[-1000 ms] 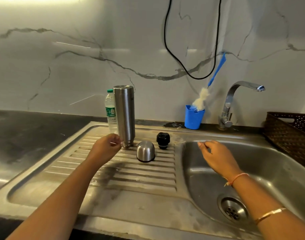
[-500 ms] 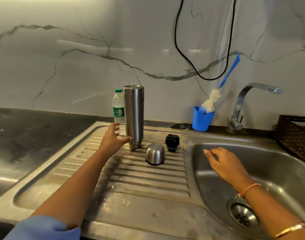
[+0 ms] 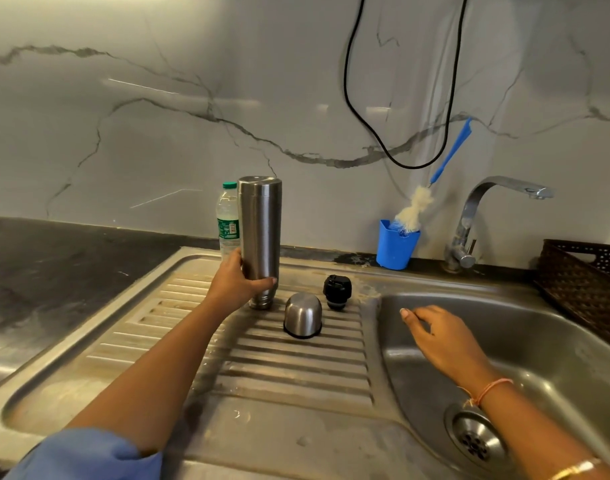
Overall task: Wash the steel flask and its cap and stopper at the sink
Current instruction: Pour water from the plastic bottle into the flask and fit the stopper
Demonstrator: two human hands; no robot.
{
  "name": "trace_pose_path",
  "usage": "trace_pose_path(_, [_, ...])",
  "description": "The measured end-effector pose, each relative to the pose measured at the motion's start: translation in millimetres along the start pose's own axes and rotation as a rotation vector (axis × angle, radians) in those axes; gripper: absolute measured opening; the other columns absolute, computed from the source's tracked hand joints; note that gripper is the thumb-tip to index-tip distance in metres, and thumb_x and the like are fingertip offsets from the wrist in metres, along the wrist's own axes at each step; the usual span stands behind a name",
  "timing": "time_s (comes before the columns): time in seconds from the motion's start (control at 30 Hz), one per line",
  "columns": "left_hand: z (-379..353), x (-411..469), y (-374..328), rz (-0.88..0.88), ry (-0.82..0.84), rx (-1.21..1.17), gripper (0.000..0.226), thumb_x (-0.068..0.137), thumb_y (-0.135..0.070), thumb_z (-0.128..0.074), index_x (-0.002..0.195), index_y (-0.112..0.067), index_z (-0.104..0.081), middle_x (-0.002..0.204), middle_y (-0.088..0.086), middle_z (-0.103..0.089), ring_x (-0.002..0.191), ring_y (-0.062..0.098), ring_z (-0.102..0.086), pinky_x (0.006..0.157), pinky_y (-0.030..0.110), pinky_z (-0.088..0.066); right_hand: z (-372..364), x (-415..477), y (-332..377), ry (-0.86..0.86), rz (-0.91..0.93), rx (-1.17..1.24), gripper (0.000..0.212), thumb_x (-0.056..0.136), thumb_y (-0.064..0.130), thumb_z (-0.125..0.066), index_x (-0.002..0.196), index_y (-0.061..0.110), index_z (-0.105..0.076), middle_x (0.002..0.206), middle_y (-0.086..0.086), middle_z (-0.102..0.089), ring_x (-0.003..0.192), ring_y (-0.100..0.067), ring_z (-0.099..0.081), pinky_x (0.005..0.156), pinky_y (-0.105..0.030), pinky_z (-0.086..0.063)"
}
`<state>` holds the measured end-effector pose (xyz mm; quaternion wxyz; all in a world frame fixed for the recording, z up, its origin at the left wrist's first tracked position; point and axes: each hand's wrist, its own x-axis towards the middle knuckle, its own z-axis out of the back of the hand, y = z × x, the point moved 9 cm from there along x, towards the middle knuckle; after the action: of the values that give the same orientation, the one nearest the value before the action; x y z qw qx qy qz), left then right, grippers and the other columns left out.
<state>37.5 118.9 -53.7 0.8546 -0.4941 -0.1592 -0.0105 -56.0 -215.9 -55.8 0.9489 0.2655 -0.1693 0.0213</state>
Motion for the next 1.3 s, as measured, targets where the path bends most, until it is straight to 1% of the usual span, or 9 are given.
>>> trace_pose_path(0.1, [11.0,-8.5,2.0,-0.014,-0.055,-0.008,0.064,0.069,-0.024,-0.083,0.121,-0.014,-0.047,0.112,0.003,-0.055,0.095,0.016,-0.055,0.073,0.025,-0.044,-0.2,-1.2,-1.2,-0.002,0.002,0.005,0.038,0.097,0.038,-0.044,0.093,0.007,-0.067,0.092,-0.007,-0.06,0.082,-0.019,-0.057,0.077,-0.041,-0.05])
trace_pose_path(0.37, [53.4,-36.0,-7.0,-0.169,-0.215,-0.065,0.076,0.06,-0.013,-0.089,0.121,-0.013,-0.044,0.108,0.0,-0.056,0.096,0.018,-0.056,0.076,0.023,-0.044,1.0,-4.9,3.5,0.032,-0.003,0.147,0.043,0.098,0.038,-0.042,0.091,0.004,-0.066,0.089,-0.014,-0.065,0.083,-0.025,-0.061,0.077,-0.041,-0.049])
trace_pose_path(0.5, [56.2,-59.9,-56.7,-0.579,-0.257,0.158,0.088,0.052,-0.008,-0.092,0.124,-0.027,-0.045,0.116,0.009,-0.051,0.103,0.026,-0.051,0.086,0.037,-0.044,-5.5,-10.3,9.6,0.138,-0.058,0.452,0.032,0.097,0.037,-0.044,0.087,0.017,-0.067,0.09,-0.005,-0.069,0.083,-0.018,-0.065,0.077,-0.033,-0.051])
trace_pose_path(0.57, [41.0,-74.5,-74.8,-0.782,-0.243,0.381,0.089,0.047,-0.012,-0.092,0.122,-0.021,-0.044,0.12,0.019,-0.052,0.106,0.034,-0.051,0.089,0.043,-0.043,-10.3,-12.8,14.5,0.212,-0.094,0.586,0.032,0.098,0.035,-0.043,0.094,0.014,-0.066,0.095,-0.009,-0.068,0.083,-0.017,-0.064,0.075,-0.029,-0.051])
trace_pose_path(0.77, [-14.7,-101.0,-108.2,-0.996,-0.127,0.573,0.088,0.046,-0.008,-0.089,0.121,-0.017,-0.044,0.125,0.008,-0.04,0.115,0.036,-0.042,0.097,0.049,-0.041,-16.8,-26.9,48.3,0.447,-0.09,0.88,0.053,0.08,0.051,-0.046,0.121,0.019,-0.055,0.111,-0.009,-0.063,0.095,-0.019,-0.063,0.087,-0.037,-0.052])
trace_pose_path(0.9, [-44.7,-114.3,-128.6,-1.018,-0.066,0.559,0.086,0.051,-0.015,-0.086,0.126,-0.023,-0.043,0.13,0.005,-0.039,0.121,0.034,-0.037,0.096,0.051,-0.045,-16.8,-34.8,67.0,0.558,-0.004,0.864,0.058,0.083,0.062,-0.05,0.129,0.027,-0.047,0.116,-0.007,-0.059,0.097,-0.02,-0.062,0.083,-0.032,-0.052])
trace_pose_path(1.07, [-68.0,-127.8,-150.9,-1.123,-0.073,0.561,0.081,0.055,-0.012,-0.081,0.127,-0.022,-0.044,0.134,0.006,-0.038,0.126,0.032,-0.037,0.1,0.048,-0.043,-20.3,-42.9,67.9,0.675,-0.053,1.04,0.051,0.075,0.04,-0.058,0.122,0.024,-0.049,0.092,-0.004,-0.069,0.074,-0.014,-0.066,0.063,-0.026,-0.053])
trace_pose_path(1.17, [-62.5,-121.3,-154.2,-1.054,-0.18,0.493,0.085,0.061,-0.01,-0.078,0.134,-0.023,-0.036,0.138,0.01,-0.031,0.129,0.032,-0.033,0.106,0.048,-0.037,-15.3,-37.5,61.7,0.588,-0.083,1.133,0.061,0.068,0.036,-0.067,0.124,0.024,-0.048,0.094,-0.006,-0.069,0.073,-0.017,-0.068,0.061,-0.027,-0.054])
trace_pose_path(1.3, [-20.6,-93.0,-138.9,-0.749,-0.361,0.435,0.097,0.066,-0.012,-0.082,0.142,-0.028,-0.024,0.144,0.006,-0.016,0.134,0.029,-0.016,0.109,0.047,-0.03,-10.2,-26.4,52.7,0.303,-0.056,1.055,0.087,0.062,0.044,-0.074,0.138,0.031,-0.034,0.123,-0.006,-0.058,0.099,-0.022,-0.064,0.08,-0.036,-0.055])
